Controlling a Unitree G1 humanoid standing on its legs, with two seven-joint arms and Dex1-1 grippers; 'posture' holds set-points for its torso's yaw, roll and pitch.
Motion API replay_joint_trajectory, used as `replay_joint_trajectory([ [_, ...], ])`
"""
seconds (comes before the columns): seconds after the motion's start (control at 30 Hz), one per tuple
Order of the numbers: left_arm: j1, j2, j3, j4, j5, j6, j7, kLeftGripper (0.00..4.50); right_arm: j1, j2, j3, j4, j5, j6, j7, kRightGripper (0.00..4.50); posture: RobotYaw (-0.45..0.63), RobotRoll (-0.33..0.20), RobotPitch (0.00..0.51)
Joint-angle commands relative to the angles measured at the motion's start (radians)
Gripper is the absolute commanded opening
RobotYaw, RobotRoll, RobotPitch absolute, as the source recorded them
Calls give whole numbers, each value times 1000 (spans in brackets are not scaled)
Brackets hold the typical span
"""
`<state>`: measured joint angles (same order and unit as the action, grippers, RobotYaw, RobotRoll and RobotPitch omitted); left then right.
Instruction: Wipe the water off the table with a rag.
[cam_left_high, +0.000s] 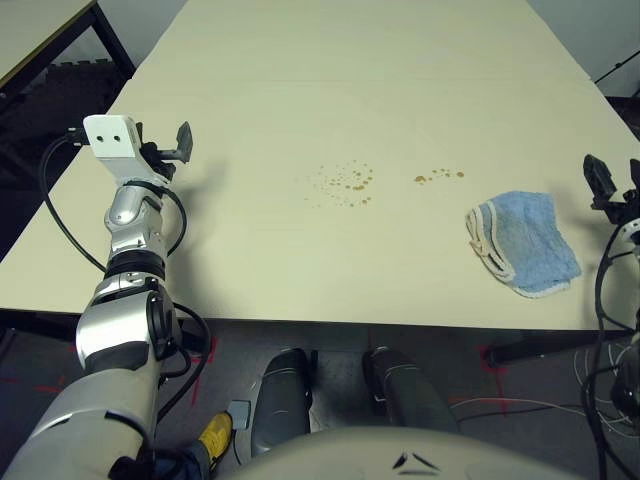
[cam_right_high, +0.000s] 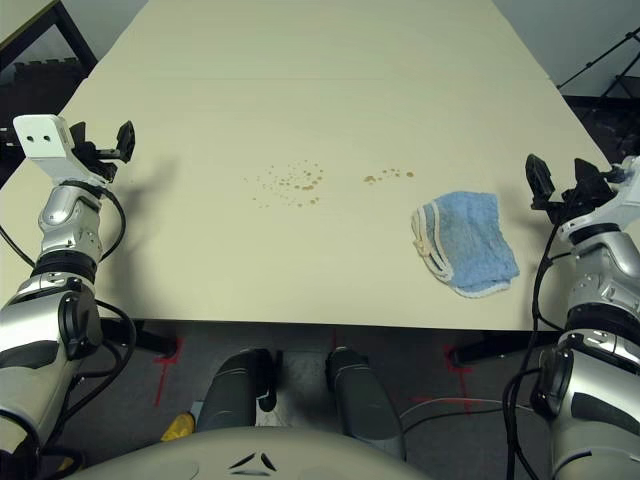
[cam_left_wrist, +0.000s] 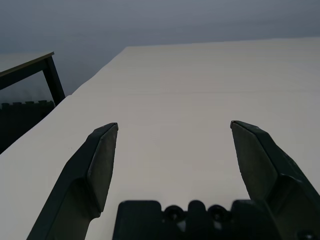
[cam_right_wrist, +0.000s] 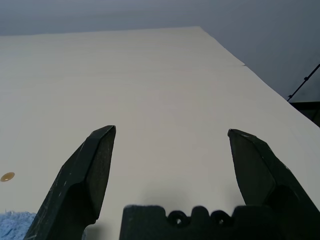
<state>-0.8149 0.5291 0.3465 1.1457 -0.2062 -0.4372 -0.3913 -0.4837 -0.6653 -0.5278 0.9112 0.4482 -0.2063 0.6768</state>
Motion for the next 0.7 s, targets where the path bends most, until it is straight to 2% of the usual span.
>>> replay_joint_trajectory([
  [0.03,-14,5,-8,6,8,4,-9,4500,16,-11,-18,5,5,-6,-8,4477,-210,0,154],
  [0.2,-23,-2,-17,5,11,7,-14,4500,10,-14,-16,11,3,-3,-7,4477,-218,0,168],
  [0.4,-39,-18,-29,-15,-11,51,-140,4500,29,-11,-16,-42,10,18,-11,4477,-244,0,175],
  [0.57,-26,-23,-36,-71,-53,125,-350,4500,53,-1,-20,-86,21,37,-16,4477,-244,0,151],
  [0.7,52,-24,-65,-236,-126,260,-585,4500,77,-2,-26,-111,30,51,-19,4477,-253,0,142],
])
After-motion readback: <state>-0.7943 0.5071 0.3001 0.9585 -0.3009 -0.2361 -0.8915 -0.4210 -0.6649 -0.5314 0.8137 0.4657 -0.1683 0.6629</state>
